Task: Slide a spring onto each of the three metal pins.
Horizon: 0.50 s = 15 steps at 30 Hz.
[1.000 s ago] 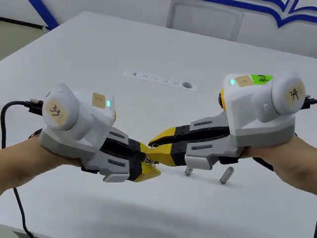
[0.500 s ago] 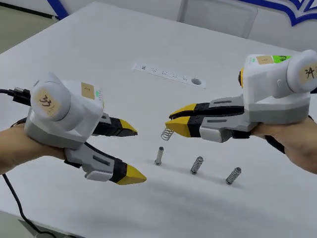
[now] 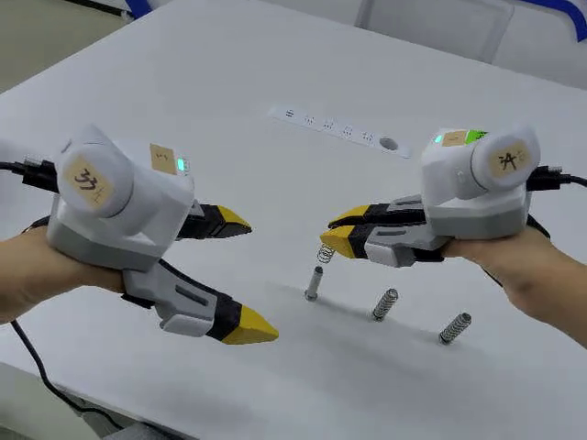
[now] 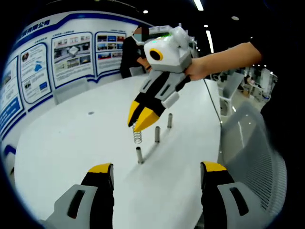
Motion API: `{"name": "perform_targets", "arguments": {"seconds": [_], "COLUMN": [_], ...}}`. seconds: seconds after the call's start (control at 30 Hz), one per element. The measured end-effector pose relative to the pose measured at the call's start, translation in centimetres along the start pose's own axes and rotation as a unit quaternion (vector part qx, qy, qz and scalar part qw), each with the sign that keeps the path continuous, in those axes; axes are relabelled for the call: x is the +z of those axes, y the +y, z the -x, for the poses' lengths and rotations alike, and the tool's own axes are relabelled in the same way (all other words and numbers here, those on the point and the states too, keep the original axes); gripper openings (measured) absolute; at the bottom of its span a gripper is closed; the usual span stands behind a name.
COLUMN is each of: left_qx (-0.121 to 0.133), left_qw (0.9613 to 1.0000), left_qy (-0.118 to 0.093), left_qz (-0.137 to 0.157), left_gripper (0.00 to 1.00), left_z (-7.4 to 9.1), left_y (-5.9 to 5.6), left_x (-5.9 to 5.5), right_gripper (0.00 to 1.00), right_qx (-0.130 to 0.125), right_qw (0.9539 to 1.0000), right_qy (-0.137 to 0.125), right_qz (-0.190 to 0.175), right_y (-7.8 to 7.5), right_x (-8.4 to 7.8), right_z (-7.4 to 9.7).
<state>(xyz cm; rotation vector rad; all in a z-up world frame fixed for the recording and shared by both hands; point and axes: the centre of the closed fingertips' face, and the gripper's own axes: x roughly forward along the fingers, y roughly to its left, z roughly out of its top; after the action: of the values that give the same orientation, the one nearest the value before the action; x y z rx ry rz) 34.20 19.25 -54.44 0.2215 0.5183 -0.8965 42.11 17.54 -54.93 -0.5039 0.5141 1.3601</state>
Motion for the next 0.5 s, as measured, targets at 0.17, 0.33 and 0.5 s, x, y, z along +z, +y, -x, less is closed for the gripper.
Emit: {"name": "perform_targets", "arguments": {"seconds": [0.17, 0.33, 0.5], "left_qx": [0.006, 0.003, 0.003], "left_qw": [1.0, 1.0, 0.9999], "left_qy": [-0.001, 0.003, 0.005], "left_qz": [0.006, 0.007, 0.008], "left_gripper": [0.75, 0.74, 0.74], "left_z": [0.0, 0.0, 0.0], "left_y": [0.4, 0.2, 0.2], "left_x": [-0.3, -0.5, -0.7], "right_gripper": [0.11, 0.11, 0.11], "right_qx": [0.001, 0.0, 0.002], "right_qw": [1.0, 0.9998, 0.9995], "right_qy": [0.008, 0.017, 0.024], "right_qz": [-0.004, -0.011, -0.018], "right_y": [0.1, -0.2, -0.3], "right_x": [-0.5, -1.0, -1.5], "right_z": [-0.8, -1.4, -1.8]}}
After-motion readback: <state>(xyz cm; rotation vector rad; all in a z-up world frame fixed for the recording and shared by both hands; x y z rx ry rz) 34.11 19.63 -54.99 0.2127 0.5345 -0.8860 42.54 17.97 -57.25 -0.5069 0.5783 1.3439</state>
